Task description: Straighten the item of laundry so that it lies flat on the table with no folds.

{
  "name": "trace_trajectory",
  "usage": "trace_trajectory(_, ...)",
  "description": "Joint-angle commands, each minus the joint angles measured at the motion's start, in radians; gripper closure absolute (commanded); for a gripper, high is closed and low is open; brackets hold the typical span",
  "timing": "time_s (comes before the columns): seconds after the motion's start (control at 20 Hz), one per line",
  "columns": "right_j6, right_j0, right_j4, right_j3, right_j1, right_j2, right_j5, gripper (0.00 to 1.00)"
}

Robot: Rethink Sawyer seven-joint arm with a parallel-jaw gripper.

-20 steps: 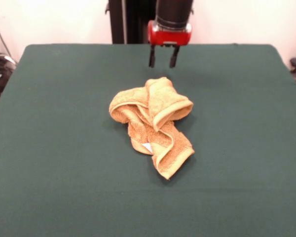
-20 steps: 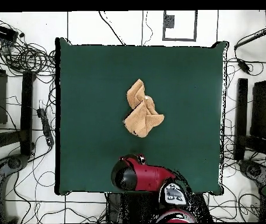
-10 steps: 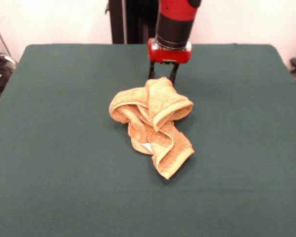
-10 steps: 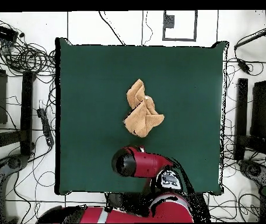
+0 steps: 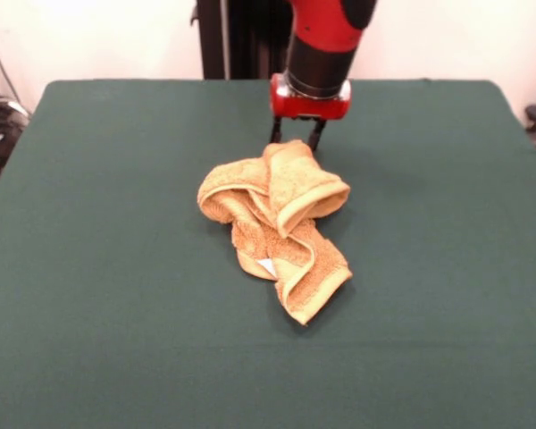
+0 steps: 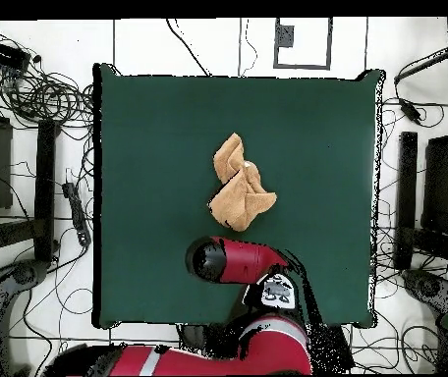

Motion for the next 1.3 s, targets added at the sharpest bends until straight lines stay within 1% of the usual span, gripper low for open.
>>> trace_trajectory(0.05,0.216,0.072,0.110,-0.159,-0.009,0.103,0.107,0.00)
trace_trajectory(0.45,0.203,0.086,0.120,-0.161,-0.084,0.071,0.287,0.00)
trace_trajectory(0.6,0.201,0.092,0.119,-0.164,-0.107,0.059,0.335,0.00)
trace_trajectory(1.0,0.133,0.065,0.077,-0.241,-0.074,0.085,0.334,0.00)
trace_trajectory(1.3,0.100,0.043,0.055,-0.310,-0.008,0.118,0.239,0.00)
